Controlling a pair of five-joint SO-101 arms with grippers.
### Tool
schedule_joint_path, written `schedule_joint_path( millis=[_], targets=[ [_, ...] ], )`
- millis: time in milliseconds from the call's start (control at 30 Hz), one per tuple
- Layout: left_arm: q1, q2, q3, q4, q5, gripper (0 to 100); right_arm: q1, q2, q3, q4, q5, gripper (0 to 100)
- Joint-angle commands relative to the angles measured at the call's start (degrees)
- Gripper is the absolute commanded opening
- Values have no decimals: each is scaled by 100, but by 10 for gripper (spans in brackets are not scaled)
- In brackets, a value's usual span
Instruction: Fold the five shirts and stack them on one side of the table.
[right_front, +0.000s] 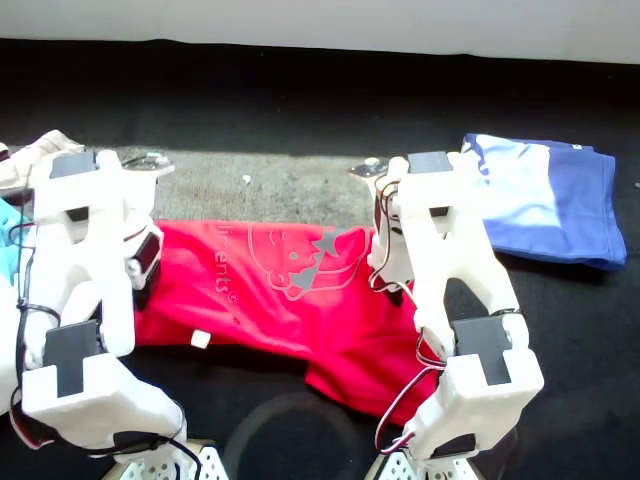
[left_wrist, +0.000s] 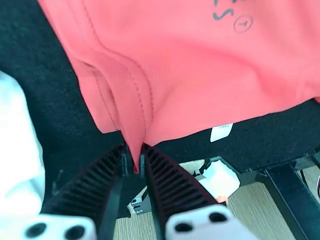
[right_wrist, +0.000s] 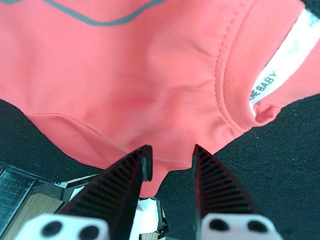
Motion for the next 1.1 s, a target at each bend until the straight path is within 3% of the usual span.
schedule_joint_path(
  millis=[0,300,533,700,833,967,1067],
  targets=[
    [-400,-268,215,79,-396,9,-22,-57,-259,22,-9,137],
    [-637,-268,1007,88,-1073,24,-31,-57,-259,22,-9,137],
    [-963,-321,541,88,-1090,227,-31,-66,-259,22,-9,133],
    [-1191,-295,-681,88,-888,221,-40,-84,-259,13,-9,98],
    [-673,-259,-523,-114,-659,203,-40,-84,-259,-171,-9,98],
    [119,-259,215,-1178,-545,80,-92,-84,-259,-303,-9,98],
    [303,-259,312,-1960,-158,69,-180,-84,-207,-295,-9,95]
  ],
)
